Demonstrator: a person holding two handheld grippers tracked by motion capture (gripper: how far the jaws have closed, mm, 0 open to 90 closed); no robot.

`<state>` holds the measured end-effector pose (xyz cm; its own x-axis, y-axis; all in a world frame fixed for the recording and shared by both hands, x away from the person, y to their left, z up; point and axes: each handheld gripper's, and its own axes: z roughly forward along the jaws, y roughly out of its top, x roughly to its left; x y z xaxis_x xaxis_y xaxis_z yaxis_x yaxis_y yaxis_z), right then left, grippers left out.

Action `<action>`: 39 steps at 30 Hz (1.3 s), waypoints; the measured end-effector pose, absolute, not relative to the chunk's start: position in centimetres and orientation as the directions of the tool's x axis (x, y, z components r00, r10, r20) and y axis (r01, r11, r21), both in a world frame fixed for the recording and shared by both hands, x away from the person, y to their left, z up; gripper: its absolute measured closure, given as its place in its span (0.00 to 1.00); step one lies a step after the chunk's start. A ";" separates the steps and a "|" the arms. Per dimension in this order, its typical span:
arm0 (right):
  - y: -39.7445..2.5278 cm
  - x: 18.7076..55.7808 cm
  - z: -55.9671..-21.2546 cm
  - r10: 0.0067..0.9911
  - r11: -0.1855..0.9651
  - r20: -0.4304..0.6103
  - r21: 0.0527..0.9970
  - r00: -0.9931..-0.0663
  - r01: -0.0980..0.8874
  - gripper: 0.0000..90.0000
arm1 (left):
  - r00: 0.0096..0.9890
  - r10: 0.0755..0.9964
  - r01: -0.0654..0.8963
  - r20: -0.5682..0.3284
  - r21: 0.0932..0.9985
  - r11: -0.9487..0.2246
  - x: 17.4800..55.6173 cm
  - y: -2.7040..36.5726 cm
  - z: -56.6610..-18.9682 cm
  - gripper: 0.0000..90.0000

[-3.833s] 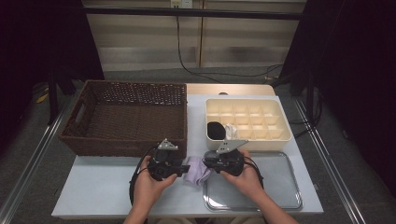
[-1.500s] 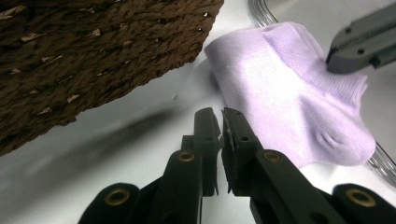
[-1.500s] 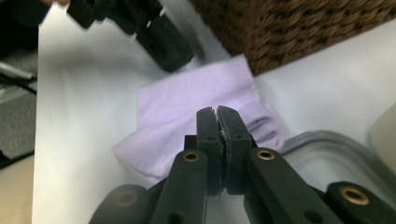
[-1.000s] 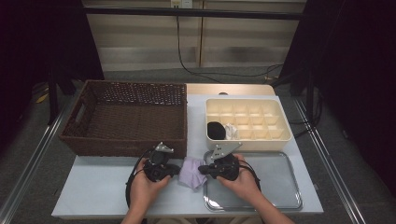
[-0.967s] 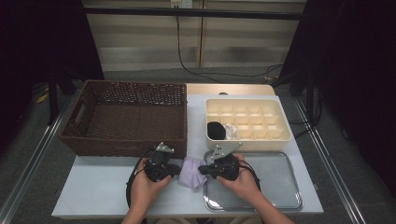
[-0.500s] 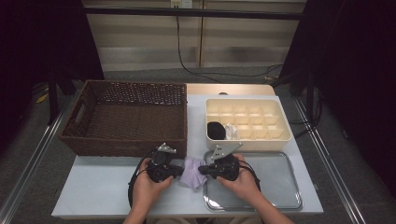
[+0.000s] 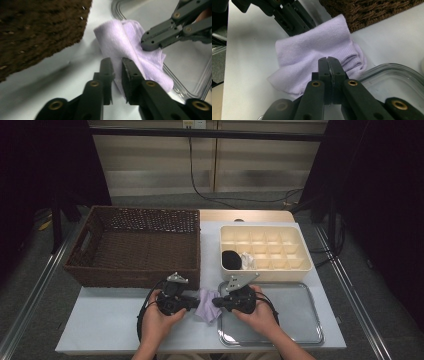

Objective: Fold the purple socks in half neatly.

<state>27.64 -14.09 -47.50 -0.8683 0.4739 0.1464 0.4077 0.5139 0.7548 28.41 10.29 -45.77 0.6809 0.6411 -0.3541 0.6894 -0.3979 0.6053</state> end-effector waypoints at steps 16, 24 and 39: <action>-14.0 27.7 -47.6 0.477 0.510 0.153 0.753 -0.866 0.415 1.00 | 0.673 0.616 0.715 -0.410 0.575 -0.398 28.0 10.3 -46.2 0.71; -14.0 27.8 -47.6 0.471 0.512 0.155 0.754 -0.869 0.412 1.00 | 0.676 0.626 0.709 -0.389 0.575 -0.408 28.0 10.5 -45.6 0.91; -13.6 27.7 -47.7 0.470 0.519 0.139 0.755 -0.872 0.400 1.00 | 0.748 0.578 0.626 -0.327 0.637 -0.449 27.2 7.7 -44.6 0.94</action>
